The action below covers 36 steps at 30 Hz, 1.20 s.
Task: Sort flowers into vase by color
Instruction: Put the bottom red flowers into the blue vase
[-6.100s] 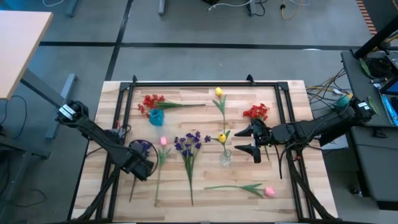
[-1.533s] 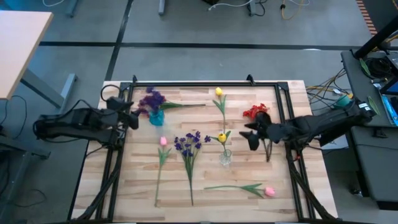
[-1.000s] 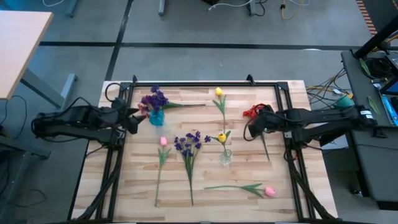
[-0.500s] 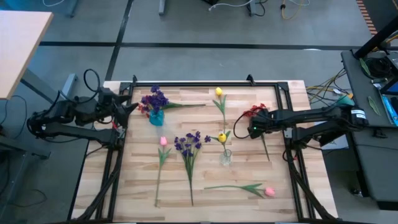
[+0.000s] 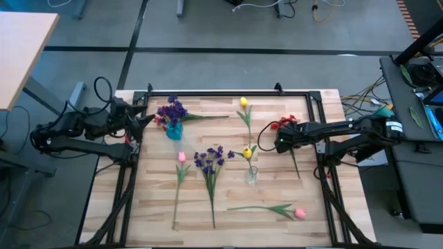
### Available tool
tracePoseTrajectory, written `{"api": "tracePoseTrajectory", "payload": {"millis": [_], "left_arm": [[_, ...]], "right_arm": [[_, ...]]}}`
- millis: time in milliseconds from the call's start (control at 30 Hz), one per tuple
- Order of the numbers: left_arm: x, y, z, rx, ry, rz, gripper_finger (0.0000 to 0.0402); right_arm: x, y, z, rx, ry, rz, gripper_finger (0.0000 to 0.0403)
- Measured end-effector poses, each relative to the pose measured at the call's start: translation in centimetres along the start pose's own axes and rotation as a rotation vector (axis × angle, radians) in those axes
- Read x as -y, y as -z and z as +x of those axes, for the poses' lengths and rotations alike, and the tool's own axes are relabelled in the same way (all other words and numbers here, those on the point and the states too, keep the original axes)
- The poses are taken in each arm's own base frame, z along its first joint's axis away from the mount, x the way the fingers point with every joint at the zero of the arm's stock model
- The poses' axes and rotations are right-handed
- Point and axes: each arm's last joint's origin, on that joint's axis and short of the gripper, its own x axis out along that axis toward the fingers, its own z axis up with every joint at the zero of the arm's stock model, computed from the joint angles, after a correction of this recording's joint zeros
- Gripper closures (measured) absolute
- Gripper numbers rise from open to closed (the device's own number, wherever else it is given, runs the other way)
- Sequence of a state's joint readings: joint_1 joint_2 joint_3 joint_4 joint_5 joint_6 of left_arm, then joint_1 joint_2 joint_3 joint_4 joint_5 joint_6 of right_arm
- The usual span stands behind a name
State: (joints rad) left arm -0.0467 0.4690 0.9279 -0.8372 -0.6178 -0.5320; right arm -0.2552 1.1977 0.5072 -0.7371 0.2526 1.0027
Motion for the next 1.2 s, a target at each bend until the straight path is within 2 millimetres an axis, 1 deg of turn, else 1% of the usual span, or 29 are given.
{"api": "tracePoseTrajectory", "payload": {"millis": [133, 333, 400, 467, 533, 600, 667, 733, 833, 1033, 1133, 1200], "left_arm": [[0.1, -0.1, 0.0, 0.009, 0.006, -0.012, 0.0118], [0.3, -0.3, 0.2, 0.023, 0.016, -0.021, 0.0118], [0.6, -0.3, 0.4, 0.022, 0.015, -0.019, 0.0118], [1.0, -0.5, 0.9, 0.031, 0.017, -0.022, 0.0118], [1.8, -0.8, 1.6, 0.046, 0.033, 0.0, 0.0118], [3.0, -1.1, 2.5, 0.046, 0.077, 0.046, 0.0119], [4.1, -1.4, 3.3, 0.063, 0.109, 0.087, 0.0121], [5.1, -1.9, 3.8, 0.08, 0.141, 0.119, 0.0122], [6.4, -2.7, 4.3, 0.104, 0.175, 0.173, 0.0123], [9.2, -3.5, 5.0, 0.15, 0.331, 0.275, 0.0123], [10.5, -3.5, 5.3, 0.186, 0.445, 0.325, 0.0123], [11.3, -3.6, 5.6, 0.221, 0.489, 0.35, 0.0123]], "right_arm": [[-0.1, 0.0, 0.4, -0.004, -0.023, 0.011, 0.0238], [-0.1, -0.2, 0.1, 0.007, -0.04, -0.005, 0.0341], [-0.3, -0.4, -0.3, 0.021, -0.052, -0.019, 0.0371], [-0.5, -0.8, -1.0, 0.046, -0.078, -0.029, 0.0385], [-0.8, -1.2, -2.0, 0.068, -0.107, -0.039, 0.0384], [-1.1, -1.9, -3.5, 0.111, -0.144, -0.049, 0.0382], [-1.1, -2.7, -5.4, 0.172, -0.167, -0.062, 0.0381], [-1.1, -3.5, -7.6, 0.26, -0.186, -0.077, 0.0381], [-1.2, -5.0, -11.6, 0.431, -0.271, -0.11, 0.0381], [-2.5, -7.1, -19.3, 0.828, -0.537, -0.279, 0.0381], [-3.4, -7.5, -22.5, 1.008, -0.688, -0.41, 0.0381], [-4.0, -7.9, -24.5, 1.099, -0.789, -0.49, 0.0381]]}}
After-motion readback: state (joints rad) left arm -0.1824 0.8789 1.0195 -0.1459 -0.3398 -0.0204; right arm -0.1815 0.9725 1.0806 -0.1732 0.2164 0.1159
